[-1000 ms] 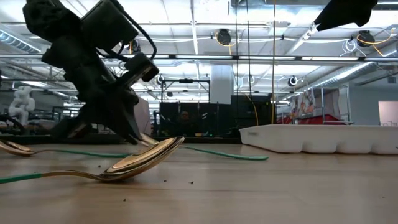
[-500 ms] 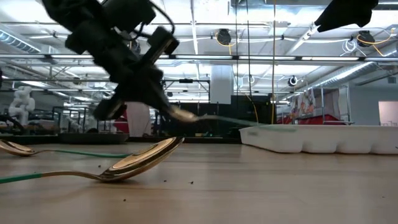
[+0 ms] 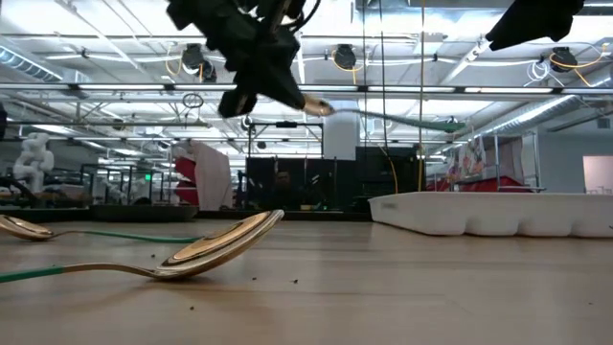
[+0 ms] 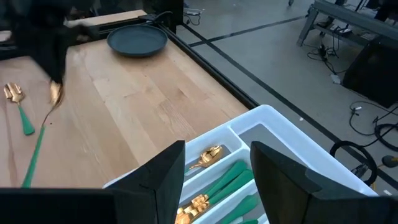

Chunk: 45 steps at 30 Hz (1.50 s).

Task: Sort silverware
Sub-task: Put the green spoon into the silverware tray

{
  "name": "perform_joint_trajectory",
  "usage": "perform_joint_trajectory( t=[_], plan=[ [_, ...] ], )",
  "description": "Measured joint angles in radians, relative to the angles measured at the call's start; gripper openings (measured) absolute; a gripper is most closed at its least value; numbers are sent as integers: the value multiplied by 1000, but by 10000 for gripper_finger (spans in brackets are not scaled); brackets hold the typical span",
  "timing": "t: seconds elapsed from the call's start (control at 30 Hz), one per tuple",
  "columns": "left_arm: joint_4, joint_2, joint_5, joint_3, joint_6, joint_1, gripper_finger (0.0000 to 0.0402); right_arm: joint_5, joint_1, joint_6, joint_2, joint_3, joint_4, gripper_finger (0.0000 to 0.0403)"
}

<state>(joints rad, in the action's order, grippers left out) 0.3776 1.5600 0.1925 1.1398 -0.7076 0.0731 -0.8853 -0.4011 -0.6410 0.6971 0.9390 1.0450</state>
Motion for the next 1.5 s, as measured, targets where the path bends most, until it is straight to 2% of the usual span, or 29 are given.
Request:
perform_joint_trajectory(
  t=[0.17,0.3,0.43,0.63,0.83,0.97,1.17,1.5],
  plan=[
    [141,0,61,154,219,110,4,0,0,3,0,0,0,176],
    [188,1,84,252,415,199,4,0,0,23,0,0,1,176],
    [232,36,180,364,506,280,4,0,0,37,0,0,2,176],
    [366,161,305,561,592,351,4,0,0,51,0,0,7,176],
    [487,331,399,764,706,360,4,0,0,77,0,0,7,176],
    [506,438,450,872,734,360,4,0,0,87,0,0,7,176],
    [509,559,461,967,787,372,4,0,0,88,0,0,7,176],
    [509,690,430,1032,1014,469,4,-4,0,4,3,0,7,176]
  ],
)
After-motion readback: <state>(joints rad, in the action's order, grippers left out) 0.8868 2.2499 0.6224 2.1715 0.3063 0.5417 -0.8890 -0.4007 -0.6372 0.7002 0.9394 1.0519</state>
